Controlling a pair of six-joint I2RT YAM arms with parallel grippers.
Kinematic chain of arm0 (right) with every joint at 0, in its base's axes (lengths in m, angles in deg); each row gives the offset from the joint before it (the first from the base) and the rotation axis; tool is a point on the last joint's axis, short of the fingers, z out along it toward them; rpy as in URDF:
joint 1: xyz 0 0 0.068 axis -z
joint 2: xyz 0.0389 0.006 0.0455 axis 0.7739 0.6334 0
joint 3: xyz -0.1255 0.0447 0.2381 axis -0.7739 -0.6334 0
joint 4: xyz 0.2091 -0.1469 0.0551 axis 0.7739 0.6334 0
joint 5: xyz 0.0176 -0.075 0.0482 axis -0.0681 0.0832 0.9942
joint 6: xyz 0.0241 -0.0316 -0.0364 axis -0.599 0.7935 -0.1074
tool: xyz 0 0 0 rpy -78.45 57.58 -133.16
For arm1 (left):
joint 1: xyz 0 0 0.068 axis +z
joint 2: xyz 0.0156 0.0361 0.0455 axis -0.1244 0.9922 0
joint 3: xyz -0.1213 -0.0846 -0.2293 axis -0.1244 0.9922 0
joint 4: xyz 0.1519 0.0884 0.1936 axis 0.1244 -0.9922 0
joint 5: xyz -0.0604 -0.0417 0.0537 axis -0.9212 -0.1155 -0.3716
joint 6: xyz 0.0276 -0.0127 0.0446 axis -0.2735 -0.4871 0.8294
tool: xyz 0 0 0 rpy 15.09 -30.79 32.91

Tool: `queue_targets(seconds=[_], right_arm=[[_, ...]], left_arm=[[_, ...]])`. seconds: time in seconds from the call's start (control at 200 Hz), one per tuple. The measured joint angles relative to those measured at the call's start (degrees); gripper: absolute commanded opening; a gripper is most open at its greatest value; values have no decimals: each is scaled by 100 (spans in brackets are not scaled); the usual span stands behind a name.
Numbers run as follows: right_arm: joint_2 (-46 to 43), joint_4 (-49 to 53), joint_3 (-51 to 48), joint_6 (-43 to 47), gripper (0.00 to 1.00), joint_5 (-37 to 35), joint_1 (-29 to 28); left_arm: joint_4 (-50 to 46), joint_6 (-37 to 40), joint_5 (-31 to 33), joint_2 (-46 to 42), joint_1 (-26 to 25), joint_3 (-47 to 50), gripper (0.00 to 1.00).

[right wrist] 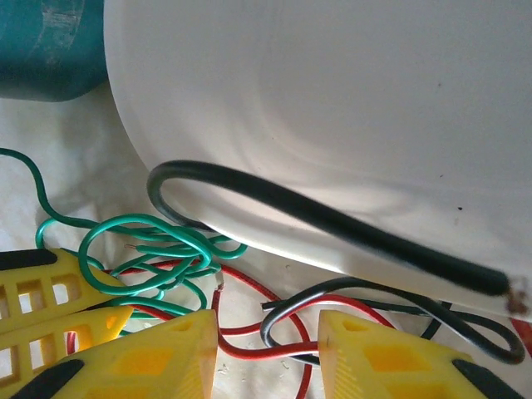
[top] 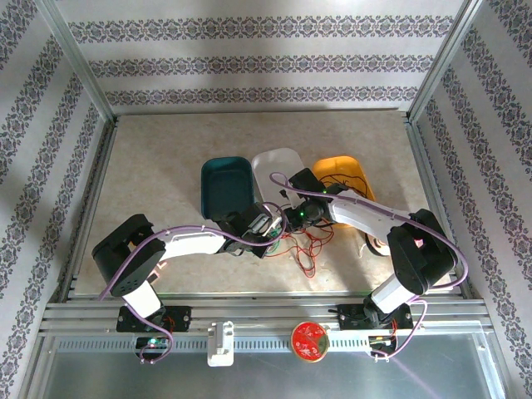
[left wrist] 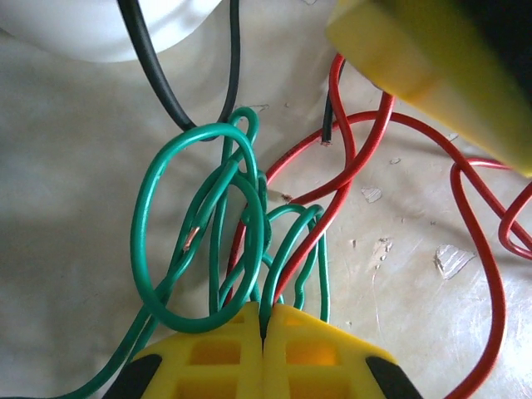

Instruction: Untangle the cables

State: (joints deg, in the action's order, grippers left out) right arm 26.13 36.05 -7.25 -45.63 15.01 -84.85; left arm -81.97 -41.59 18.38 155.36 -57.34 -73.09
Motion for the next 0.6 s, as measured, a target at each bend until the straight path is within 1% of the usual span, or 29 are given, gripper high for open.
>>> queue_targets(seconds=[0.305, 0.435, 0.6], right_arm=[[452, -87, -55, -7, 37, -201, -11], [643, -155, -55, 0, 32, -216, -31], [826, -223, -31, 2, 35, -295, -164]], left_arm=[[20, 17, -28, 0, 0, -4, 0], [20, 17, -46, 0, 0, -4, 0], [17, 17, -48, 0, 0, -4, 0]])
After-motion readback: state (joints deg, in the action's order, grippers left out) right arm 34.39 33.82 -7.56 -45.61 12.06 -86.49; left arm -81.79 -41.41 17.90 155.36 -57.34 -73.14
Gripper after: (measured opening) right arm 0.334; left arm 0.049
